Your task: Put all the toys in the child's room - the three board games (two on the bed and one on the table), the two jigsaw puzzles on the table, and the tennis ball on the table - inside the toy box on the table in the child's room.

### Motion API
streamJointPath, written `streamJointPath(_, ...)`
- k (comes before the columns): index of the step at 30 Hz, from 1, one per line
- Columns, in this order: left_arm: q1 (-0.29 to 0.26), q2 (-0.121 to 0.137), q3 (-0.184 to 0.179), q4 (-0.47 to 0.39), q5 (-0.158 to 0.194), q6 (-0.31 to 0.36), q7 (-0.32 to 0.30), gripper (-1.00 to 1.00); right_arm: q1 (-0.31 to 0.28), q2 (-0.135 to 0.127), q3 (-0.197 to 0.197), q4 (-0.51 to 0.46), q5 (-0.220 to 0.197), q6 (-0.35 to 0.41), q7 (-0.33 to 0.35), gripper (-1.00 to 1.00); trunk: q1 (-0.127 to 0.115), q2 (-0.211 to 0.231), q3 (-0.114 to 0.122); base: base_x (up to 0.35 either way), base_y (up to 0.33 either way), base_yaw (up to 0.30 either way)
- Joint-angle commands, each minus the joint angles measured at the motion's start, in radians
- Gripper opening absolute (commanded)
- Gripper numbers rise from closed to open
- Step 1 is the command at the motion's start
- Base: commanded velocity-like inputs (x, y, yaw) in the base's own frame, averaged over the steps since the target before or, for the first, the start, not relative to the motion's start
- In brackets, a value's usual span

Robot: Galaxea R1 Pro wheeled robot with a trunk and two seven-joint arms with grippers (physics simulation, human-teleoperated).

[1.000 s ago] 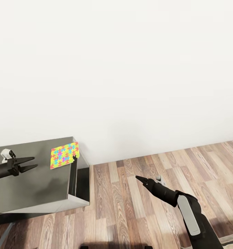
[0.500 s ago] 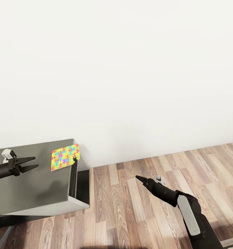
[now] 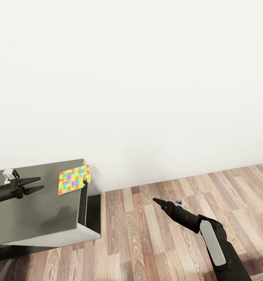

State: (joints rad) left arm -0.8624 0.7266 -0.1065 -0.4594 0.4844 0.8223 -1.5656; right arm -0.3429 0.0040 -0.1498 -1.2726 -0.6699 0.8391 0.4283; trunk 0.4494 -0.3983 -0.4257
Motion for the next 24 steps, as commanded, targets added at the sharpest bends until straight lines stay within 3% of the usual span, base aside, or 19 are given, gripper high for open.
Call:
streamJointPath(1, -0.001, 0.001, -0.006, 0.001, 0.003, 0.011, -0.005, 1.00, 0.000, 0.000, -0.002, 0.000, 0.001, 0.006, 0.004, 1.00, 0.001, -0.002, 0.000, 0.000, 0.000, 0.000)
streamJointPath(15, -0.001, 0.002, -0.006, 0.001, 0.003, 0.011, -0.005, 1.00, 0.004, 0.001, -0.001, -0.018, 0.001, 0.006, 0.004, 1.00, 0.001, -0.002, 0.023, 0.000, 0.000, 0.000)
streamJointPath(20, -0.001, 0.002, -0.006, -0.001, 0.003, 0.011, -0.005, 1.00, 0.004, -0.003, 0.050, -0.021, 0.001, 0.002, 0.004, 1.00, 0.001, -0.002, 0.032, 0.000, 0.000, 0.000)
streamJointPath(24, -0.001, 0.001, -0.007, -0.002, 0.003, 0.011, -0.005, 1.00, 0.004, -0.005, 0.067, -0.022, 0.000, -0.012, 0.004, 1.00, 0.001, -0.002, 0.038, 0.000, 0.000, 0.000)
